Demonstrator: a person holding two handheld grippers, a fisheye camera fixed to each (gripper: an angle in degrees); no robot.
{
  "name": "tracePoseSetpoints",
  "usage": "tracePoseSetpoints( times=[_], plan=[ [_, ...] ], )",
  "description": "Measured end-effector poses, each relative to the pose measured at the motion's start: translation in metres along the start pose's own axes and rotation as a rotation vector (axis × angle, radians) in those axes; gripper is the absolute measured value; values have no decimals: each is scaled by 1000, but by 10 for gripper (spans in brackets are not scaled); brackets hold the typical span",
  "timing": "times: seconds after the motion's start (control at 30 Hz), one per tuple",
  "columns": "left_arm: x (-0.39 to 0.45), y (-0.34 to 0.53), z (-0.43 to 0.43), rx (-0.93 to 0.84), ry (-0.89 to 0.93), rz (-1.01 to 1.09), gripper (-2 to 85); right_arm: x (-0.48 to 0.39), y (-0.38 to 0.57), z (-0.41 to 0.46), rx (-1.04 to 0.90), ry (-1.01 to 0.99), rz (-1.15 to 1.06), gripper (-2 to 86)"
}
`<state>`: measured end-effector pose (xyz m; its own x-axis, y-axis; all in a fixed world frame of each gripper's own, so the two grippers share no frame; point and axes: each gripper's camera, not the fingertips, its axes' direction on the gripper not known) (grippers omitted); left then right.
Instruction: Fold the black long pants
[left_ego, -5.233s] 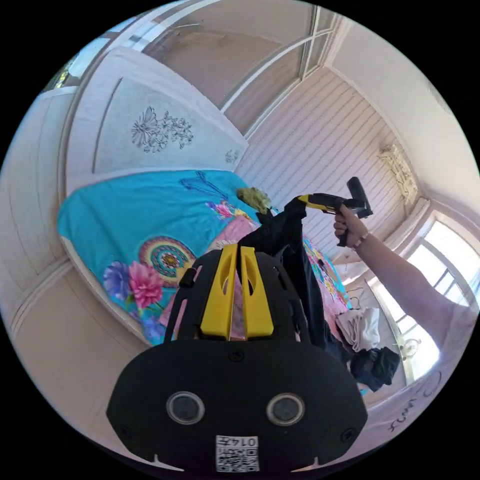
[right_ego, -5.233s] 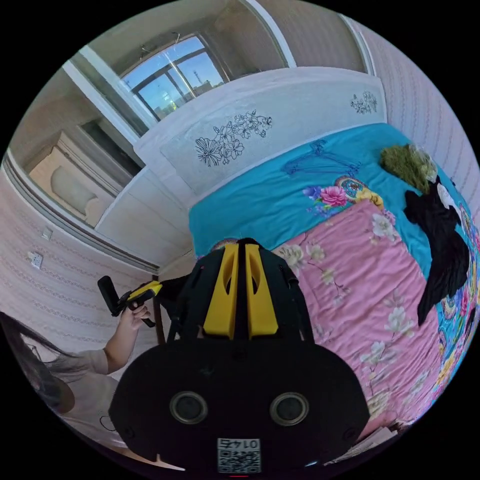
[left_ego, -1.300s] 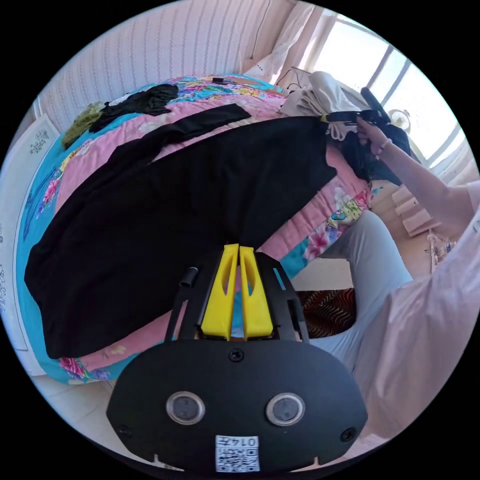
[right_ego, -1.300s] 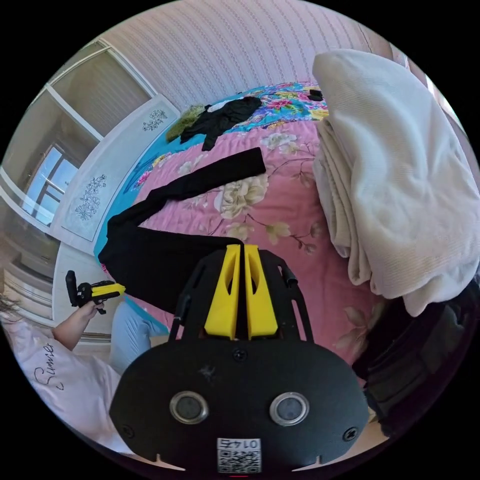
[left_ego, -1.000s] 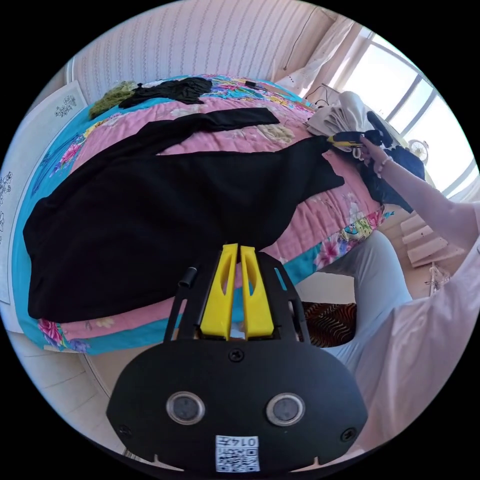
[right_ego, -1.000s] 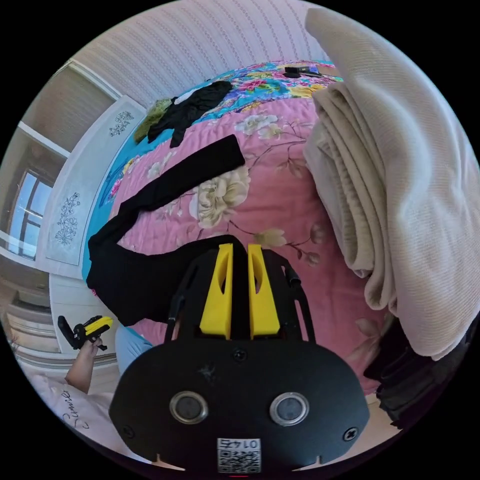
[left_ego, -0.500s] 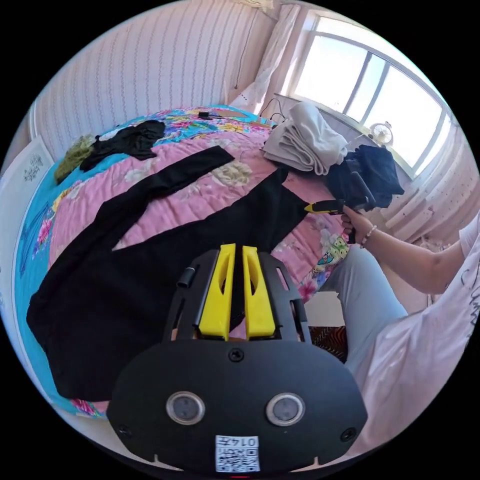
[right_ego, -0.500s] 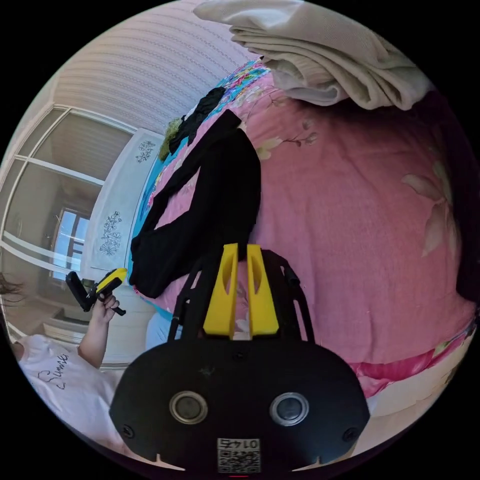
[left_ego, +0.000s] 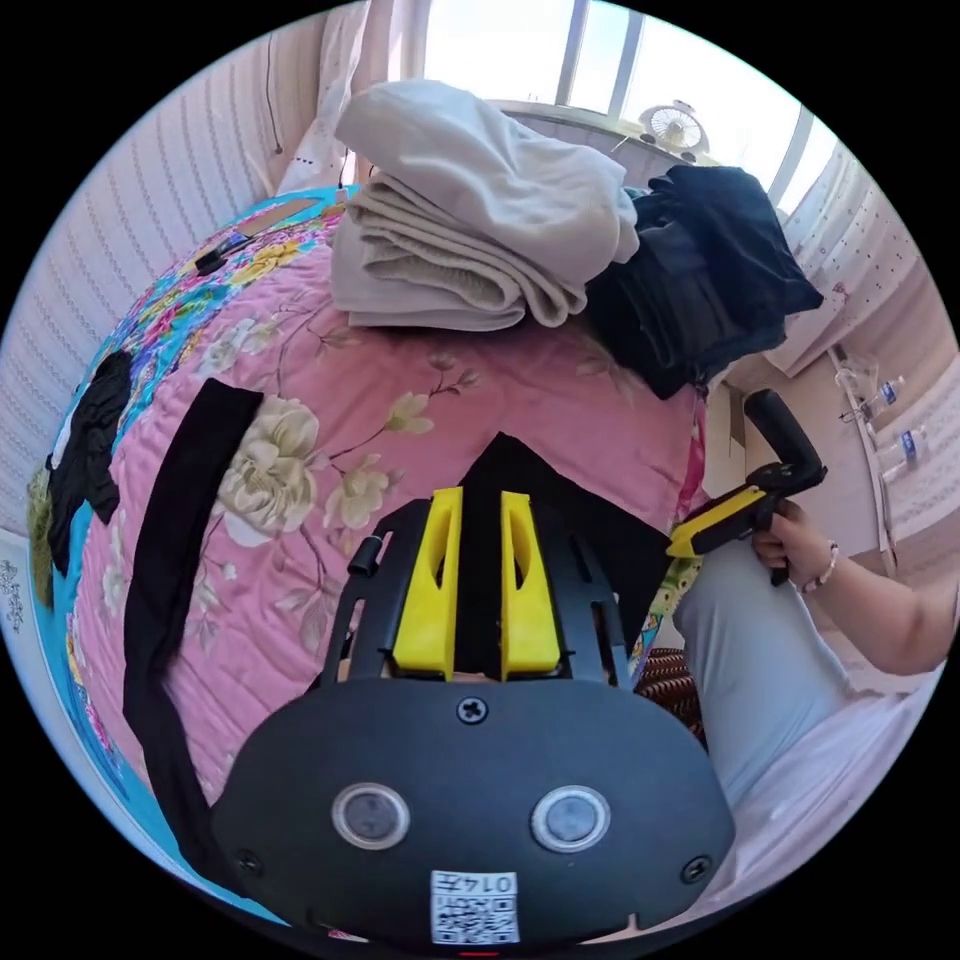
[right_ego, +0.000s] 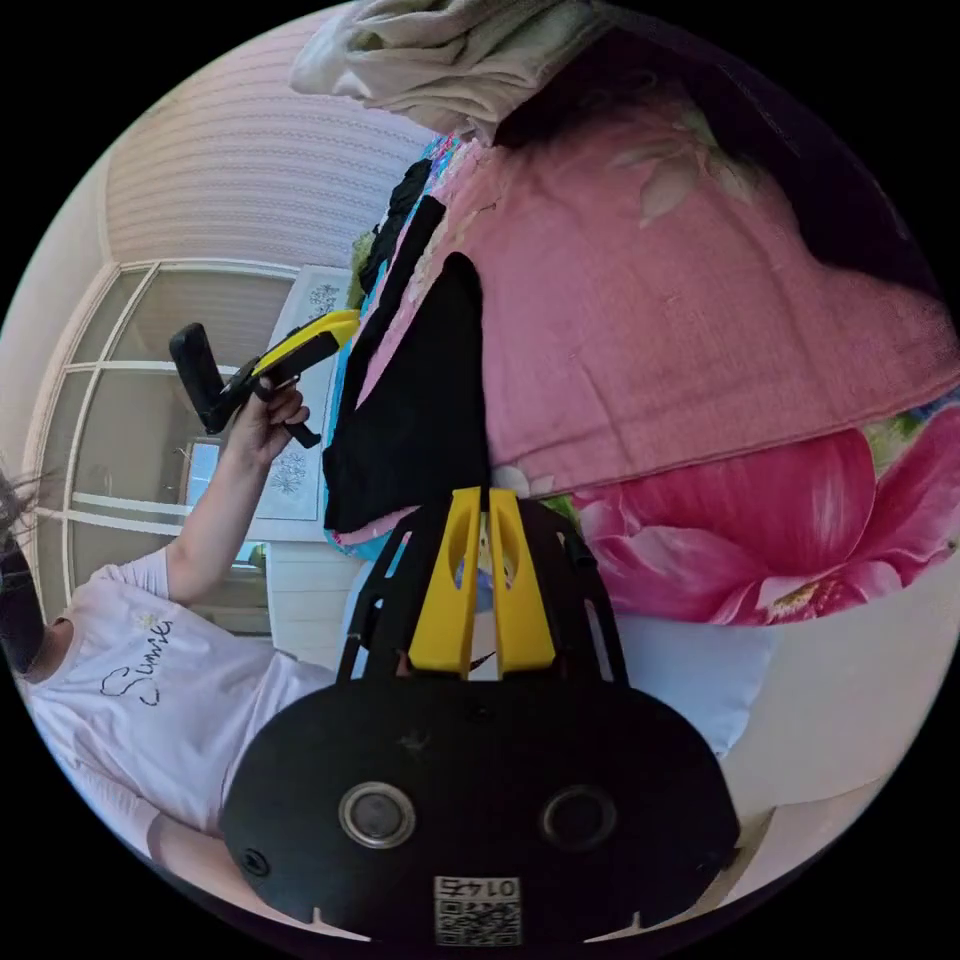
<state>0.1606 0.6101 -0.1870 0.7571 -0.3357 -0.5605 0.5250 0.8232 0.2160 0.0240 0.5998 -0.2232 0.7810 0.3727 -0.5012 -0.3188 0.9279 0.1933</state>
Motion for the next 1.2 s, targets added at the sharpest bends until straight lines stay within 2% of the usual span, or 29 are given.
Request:
tracePoseSetpoints(
  times=[0.1,0.17,0.3,0.37,0.5,0.6,0.7,0.83,0.9,1.07,1.2],
  plan=[
    [-7,-22,40,-74,-15,-58,58,25,7,0,23,-96,37,4],
    [-14,-26,72,-180,28,-94,34,23,7,6,5,-53,6,4],
    [-15,-27,73,-153,10,-74,-5,26,13,12,18,-54,-62,4],
    [-23,-27,61,-60,14,-140,-8,34,18,9,59,-92,-60,3],
    [-38,-14,74,-105,43,-208,-7,42,25,11,101,-101,-54,3],
    [-56,11,35,-3,41,-322,-3,47,25,18,101,-88,-29,2],
    [-63,64,-32,131,-13,-310,-3,50,23,26,91,-77,-16,2],
    [-62,200,-115,268,-1,-383,-7,57,19,37,81,-88,20,2],
    [-58,272,-136,273,-26,-480,-7,59,18,40,93,-95,39,1],
    [-32,481,-178,248,-181,-937,-9,61,17,49,141,-121,99,1],
    [-6,574,-193,293,-258,-1187,-10,45,14,50,154,-81,79,-1]
  ],
)
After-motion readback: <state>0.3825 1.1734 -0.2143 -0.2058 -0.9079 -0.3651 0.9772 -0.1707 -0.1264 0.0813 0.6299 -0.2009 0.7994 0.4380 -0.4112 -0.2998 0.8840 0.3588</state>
